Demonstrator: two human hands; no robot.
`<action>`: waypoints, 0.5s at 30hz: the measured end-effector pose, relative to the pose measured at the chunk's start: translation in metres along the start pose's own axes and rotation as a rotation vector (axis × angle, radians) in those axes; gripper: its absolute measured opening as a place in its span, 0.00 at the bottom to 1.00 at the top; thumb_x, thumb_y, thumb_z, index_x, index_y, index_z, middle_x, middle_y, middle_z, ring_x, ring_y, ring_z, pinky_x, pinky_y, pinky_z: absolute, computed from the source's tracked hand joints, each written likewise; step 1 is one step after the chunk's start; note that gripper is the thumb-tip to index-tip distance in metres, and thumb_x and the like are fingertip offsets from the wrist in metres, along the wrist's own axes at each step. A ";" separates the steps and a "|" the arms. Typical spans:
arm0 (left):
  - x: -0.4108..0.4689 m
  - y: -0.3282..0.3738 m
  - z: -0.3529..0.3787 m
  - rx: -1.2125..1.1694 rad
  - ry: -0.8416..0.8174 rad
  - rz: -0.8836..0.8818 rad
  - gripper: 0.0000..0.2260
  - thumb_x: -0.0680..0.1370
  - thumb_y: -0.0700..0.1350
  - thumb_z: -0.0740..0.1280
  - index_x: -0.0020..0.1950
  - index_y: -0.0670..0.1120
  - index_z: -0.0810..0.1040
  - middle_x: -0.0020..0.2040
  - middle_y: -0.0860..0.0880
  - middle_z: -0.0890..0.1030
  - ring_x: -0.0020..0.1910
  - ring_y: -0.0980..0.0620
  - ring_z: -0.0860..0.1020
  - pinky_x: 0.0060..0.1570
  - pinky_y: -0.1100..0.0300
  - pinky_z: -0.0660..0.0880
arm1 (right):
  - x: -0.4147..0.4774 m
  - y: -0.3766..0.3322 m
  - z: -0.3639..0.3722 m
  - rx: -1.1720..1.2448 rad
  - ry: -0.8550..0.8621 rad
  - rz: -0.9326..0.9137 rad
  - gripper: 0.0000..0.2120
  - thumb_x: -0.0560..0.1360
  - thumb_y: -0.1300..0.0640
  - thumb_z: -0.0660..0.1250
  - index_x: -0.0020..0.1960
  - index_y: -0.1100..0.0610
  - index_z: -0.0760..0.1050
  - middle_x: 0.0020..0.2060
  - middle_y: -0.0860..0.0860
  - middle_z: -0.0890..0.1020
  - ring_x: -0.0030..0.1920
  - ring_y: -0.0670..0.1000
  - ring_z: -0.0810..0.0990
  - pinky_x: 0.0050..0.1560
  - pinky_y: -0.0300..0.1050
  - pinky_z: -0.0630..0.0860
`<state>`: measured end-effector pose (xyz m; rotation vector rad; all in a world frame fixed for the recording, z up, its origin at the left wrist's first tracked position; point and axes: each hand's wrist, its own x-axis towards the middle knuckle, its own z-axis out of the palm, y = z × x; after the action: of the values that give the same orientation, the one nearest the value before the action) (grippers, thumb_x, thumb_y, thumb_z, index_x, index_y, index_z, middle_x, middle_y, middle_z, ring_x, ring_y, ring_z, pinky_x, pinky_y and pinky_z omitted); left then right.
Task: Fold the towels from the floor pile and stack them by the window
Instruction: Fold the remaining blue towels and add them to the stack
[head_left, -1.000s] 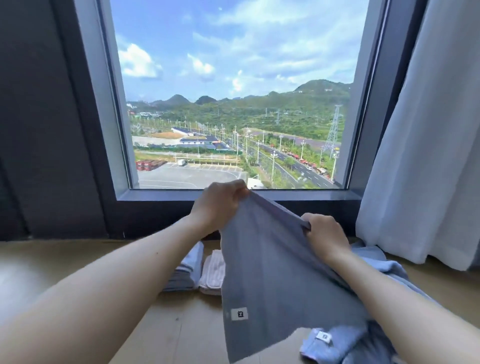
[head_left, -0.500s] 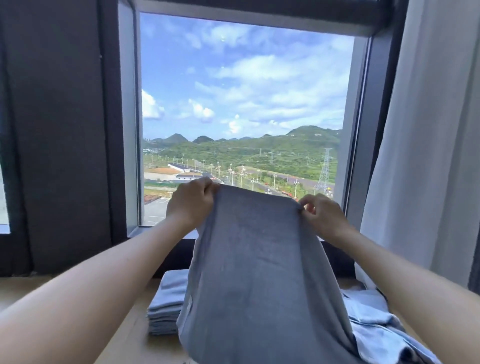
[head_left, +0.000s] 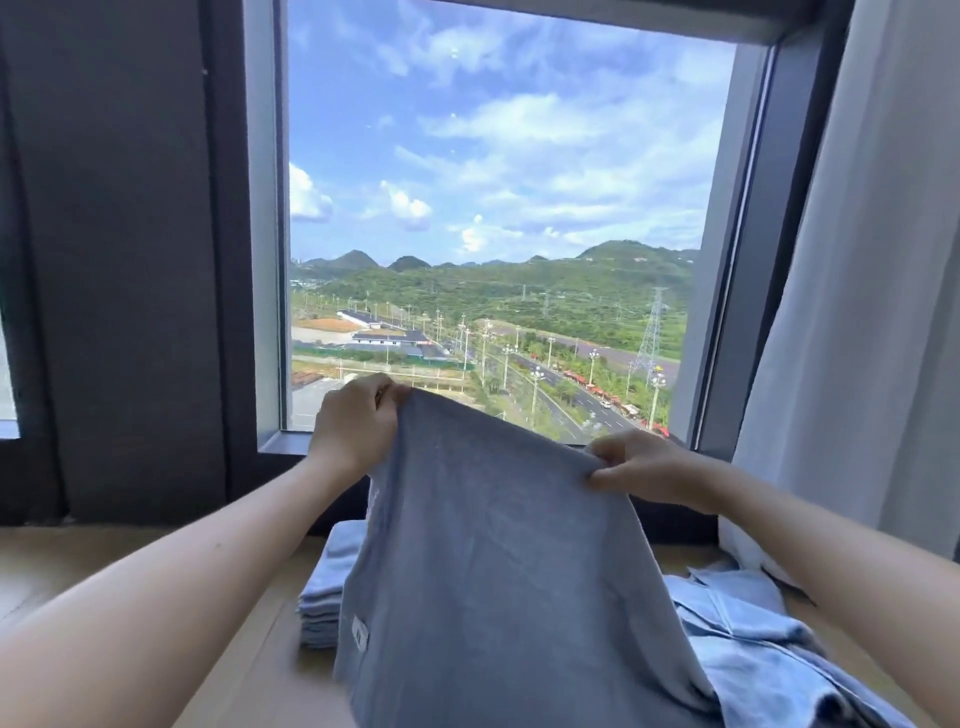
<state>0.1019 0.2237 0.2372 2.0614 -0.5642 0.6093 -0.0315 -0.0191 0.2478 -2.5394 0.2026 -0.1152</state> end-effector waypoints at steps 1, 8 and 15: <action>-0.002 -0.003 0.000 0.010 -0.002 -0.023 0.15 0.81 0.46 0.59 0.43 0.36 0.75 0.33 0.49 0.73 0.38 0.44 0.71 0.33 0.60 0.64 | 0.000 0.003 -0.002 -0.039 -0.033 0.020 0.09 0.72 0.57 0.67 0.40 0.63 0.73 0.34 0.50 0.71 0.38 0.48 0.68 0.40 0.44 0.62; -0.015 -0.026 0.013 -0.093 -0.122 -0.139 0.09 0.80 0.48 0.61 0.44 0.45 0.74 0.36 0.49 0.75 0.41 0.48 0.73 0.36 0.59 0.66 | 0.004 0.003 0.029 0.438 0.031 -0.008 0.06 0.73 0.57 0.70 0.42 0.60 0.79 0.36 0.49 0.80 0.38 0.46 0.78 0.41 0.36 0.73; -0.054 0.005 0.042 -0.069 -0.591 0.096 0.18 0.75 0.49 0.69 0.64 0.52 0.74 0.34 0.51 0.72 0.34 0.56 0.70 0.36 0.66 0.66 | 0.009 -0.018 0.068 0.352 0.254 -0.090 0.03 0.72 0.56 0.71 0.41 0.54 0.83 0.39 0.49 0.83 0.41 0.47 0.78 0.46 0.43 0.74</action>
<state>0.0655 0.1943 0.1872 2.1499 -1.0086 0.0153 -0.0115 0.0313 0.2020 -2.1780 0.1516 -0.4682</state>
